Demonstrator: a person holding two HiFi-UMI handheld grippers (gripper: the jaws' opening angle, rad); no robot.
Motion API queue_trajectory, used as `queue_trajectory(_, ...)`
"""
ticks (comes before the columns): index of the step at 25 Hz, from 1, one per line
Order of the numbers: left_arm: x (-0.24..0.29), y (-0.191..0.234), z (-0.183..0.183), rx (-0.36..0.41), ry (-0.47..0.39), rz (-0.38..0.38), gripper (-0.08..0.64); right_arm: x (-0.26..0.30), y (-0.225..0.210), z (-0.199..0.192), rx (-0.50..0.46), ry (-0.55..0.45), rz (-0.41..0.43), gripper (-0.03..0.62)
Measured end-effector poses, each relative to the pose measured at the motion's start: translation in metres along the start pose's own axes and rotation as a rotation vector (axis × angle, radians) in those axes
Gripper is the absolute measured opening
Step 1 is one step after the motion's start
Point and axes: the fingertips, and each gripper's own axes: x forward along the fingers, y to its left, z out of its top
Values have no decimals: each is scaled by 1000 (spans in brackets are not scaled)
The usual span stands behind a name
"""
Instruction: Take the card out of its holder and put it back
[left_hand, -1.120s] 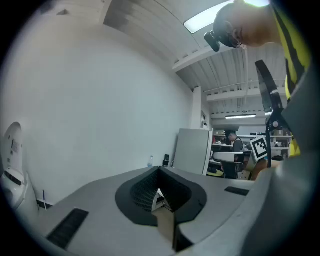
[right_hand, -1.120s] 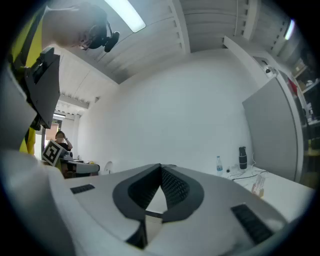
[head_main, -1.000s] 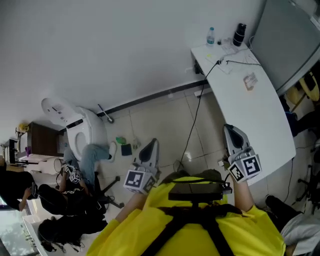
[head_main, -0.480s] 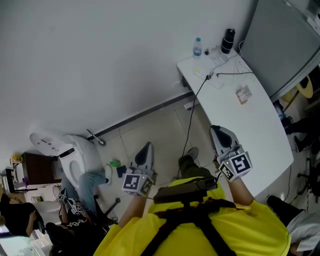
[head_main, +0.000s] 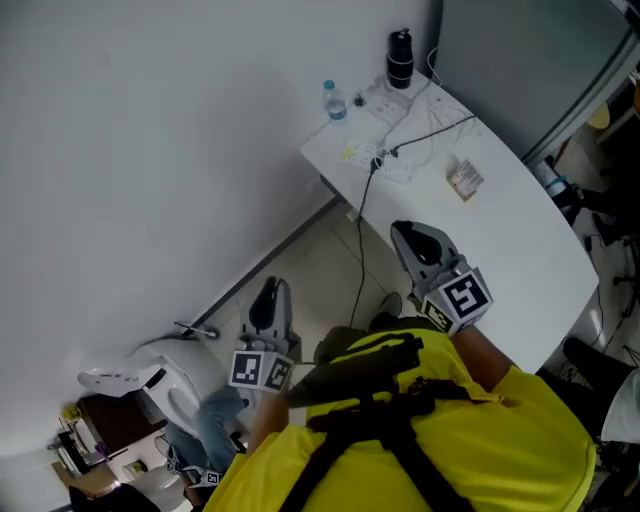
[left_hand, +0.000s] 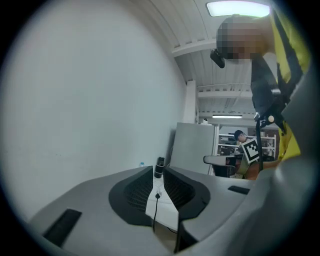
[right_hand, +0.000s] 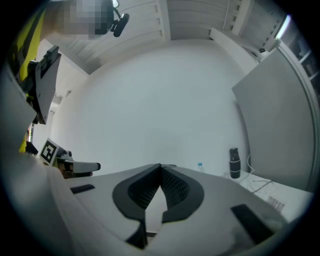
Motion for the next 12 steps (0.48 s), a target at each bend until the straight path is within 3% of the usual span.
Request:
queue_trajectory(3, 58, -19, -4, 59, 67, -193, 57, -23, -32, -9, 25, 13, -102, 5)
queue_trajectory(7, 144, -64, -9, 95, 149, -509, 69, -60, -95, -21, 106, 9, -334, 5)
queue_trajectory(9, 179, -89, -8, 131, 169, -640, 120, -76, -112, -21, 141, -10, -420, 5)
queue_trajectory(12, 228, -124, -5, 183, 202, -830, 121, -95, -130, -19, 159, -44, -568, 5)
